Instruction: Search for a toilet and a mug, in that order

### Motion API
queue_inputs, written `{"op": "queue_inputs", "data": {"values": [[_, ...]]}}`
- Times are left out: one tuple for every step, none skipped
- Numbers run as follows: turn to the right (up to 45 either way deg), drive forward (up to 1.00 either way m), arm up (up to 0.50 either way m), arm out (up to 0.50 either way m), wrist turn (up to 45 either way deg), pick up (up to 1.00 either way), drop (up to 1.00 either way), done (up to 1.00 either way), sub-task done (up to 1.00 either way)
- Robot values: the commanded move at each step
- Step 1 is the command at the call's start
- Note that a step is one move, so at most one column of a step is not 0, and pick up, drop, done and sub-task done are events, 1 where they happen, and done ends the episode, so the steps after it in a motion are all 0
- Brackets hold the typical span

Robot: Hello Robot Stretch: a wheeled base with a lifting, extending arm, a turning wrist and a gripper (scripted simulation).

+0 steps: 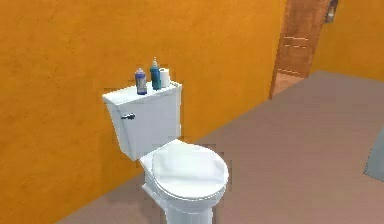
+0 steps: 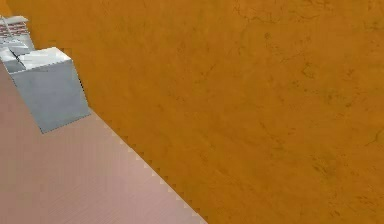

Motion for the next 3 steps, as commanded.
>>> {"op": "queue_inputs", "data": {"values": [[0.0,0.00,0.00,0.00,0.0,0.00,0.00,0.00,1.00],[45.0,0.00,0.00,0.00,0.0,0.00,0.00,0.00,0.00],[0.0,1.00,0.00,0.00,0.0,0.00,0.00,0.00,0.00]]}}
